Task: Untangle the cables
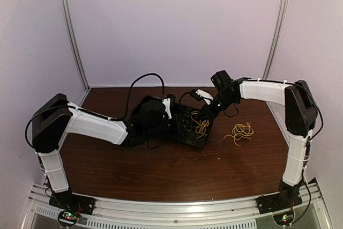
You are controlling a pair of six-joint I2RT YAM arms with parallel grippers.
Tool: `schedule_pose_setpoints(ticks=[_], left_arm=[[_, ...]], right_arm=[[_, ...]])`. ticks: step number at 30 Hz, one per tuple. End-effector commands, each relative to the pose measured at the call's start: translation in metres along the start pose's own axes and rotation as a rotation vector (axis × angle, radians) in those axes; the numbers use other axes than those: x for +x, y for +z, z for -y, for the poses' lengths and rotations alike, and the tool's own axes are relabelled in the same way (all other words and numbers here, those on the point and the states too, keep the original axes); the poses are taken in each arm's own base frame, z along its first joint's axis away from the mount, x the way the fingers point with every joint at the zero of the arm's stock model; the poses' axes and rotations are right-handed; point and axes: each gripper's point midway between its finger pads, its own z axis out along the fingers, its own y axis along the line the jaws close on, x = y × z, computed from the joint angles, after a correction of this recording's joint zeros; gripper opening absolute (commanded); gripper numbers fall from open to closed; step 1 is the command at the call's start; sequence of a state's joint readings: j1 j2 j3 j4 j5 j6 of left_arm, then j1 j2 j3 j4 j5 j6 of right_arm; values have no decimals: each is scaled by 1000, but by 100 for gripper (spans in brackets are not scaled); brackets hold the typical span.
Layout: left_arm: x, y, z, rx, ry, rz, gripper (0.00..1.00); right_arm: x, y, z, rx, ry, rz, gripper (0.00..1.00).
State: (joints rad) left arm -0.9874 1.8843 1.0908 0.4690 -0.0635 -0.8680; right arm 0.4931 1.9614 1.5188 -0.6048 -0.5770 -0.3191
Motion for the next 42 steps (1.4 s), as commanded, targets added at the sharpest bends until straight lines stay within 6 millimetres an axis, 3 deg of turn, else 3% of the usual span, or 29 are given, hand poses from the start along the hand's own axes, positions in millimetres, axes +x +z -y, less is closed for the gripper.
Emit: schedule_pose_setpoints(ticks=[1, 10, 14, 25, 33, 37, 42], left_arm=[[-17, -30, -2, -43, 20, 83, 40], [-34, -70, -14, -116, 45, 162, 41], [-42, -80, -13, -133, 65, 181, 41], [-60, -98, -17, -221, 134, 209, 51], [-64, -96, -11, -223, 200, 196, 52], [-63, -95, -1, -170, 241, 182, 52], [-56, -93, 6, -113, 281, 160, 52]], right_arm=[[1, 9, 12, 79, -20, -50, 0], [12, 35, 14, 131, -72, -170, 0], [13, 35, 12, 135, -73, -184, 0], [3, -35, -3, 219, -120, -154, 28], [2, -94, -11, 263, -108, -83, 33], [22, -116, 1, 308, -89, -75, 31], [76, -112, 13, 310, -158, -168, 26]])
